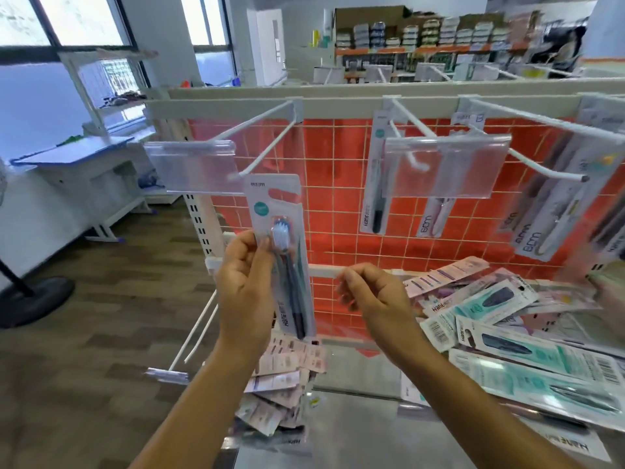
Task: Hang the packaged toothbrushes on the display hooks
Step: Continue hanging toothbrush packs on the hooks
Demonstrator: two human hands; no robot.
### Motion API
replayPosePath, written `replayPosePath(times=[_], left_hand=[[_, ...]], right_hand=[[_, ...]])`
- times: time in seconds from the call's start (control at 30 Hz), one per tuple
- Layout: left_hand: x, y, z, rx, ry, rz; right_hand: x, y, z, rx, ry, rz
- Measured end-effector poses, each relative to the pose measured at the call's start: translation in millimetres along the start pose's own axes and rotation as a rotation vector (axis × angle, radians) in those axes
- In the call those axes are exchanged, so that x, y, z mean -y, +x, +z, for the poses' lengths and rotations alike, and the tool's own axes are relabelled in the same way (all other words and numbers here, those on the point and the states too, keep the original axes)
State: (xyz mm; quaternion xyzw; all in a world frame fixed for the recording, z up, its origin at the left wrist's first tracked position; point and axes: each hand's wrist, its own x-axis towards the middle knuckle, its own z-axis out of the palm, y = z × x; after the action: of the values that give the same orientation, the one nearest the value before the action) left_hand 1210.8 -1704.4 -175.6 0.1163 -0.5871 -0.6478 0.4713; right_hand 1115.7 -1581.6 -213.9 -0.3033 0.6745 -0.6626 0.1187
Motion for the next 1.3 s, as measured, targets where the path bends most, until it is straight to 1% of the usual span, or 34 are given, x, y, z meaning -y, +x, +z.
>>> replayPosePath(times=[0.17,0.3,0.63,0.8,1.07,1.3], left_hand=[[-9,5,-14,-0.067,0.025,0.072],[-14,7,-16,-0.073,0.035,0.096],[-7,16,-22,-0.106,0.046,0.050],[-3,20,-22,-0.111,0.047,0.076],[2,27,-27,-0.132,0.068,0.062],[5,32,-23,-0.092,0.126,0.023]], right_hand=[[-5,0,9,0.010,0.015,0.045],[-6,0,12,0.004,0.012,0.048],[-8,4,13,0.003,-0.011,0.031],[-14,6,14,0.005,-0.048,0.022],[-22,10,15,0.002,-0.075,0.014],[-30,12,17,0.011,-0.055,0.008]])
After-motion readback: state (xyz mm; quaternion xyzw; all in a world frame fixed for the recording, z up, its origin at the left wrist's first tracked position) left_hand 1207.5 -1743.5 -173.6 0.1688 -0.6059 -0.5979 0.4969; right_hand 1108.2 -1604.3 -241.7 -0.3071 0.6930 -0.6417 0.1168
